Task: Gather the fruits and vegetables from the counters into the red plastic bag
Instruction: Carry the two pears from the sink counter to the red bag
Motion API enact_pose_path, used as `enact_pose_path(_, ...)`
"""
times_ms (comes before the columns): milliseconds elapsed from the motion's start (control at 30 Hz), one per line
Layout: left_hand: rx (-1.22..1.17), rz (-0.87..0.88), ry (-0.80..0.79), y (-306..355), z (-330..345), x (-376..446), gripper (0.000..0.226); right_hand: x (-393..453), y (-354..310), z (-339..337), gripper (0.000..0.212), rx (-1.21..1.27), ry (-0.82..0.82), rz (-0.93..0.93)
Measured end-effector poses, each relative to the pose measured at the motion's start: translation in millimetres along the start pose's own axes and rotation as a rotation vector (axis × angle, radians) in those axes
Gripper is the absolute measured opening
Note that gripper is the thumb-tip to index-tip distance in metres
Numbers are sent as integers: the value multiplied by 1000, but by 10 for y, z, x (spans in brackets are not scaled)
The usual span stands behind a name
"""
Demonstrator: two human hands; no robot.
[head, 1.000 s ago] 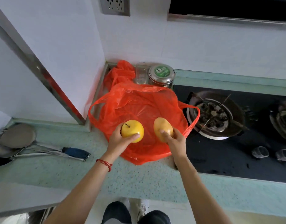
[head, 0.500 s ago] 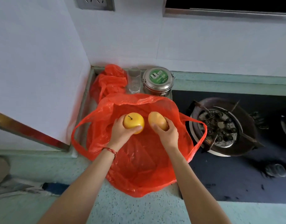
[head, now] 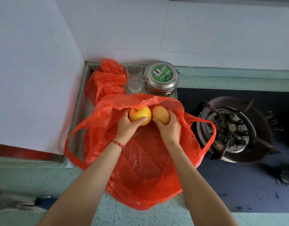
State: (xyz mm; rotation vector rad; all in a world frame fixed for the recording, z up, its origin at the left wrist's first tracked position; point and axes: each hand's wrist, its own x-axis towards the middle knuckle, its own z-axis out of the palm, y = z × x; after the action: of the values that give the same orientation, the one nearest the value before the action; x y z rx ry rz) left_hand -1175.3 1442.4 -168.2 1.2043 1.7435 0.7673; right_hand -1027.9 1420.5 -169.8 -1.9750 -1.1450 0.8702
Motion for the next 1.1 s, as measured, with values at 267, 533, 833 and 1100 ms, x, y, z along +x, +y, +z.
enact_pose_path(267,-38,11,-29,25,-4,-55,72,-20,-14,-1,77,-39,20,19)
enact_pose_path(533,-60,-4,-2,3,-40,-149,82,-139,-13,-66,74,-104,34,29)
enact_pose_path(833,16,65,5,-66,-167,-399,83,-430,15,-225,66,-109,35,-79)
enact_pose_path(1100,228,337,7,-129,-311,-768,70,-826,99,-388,61,-249,31,-216)
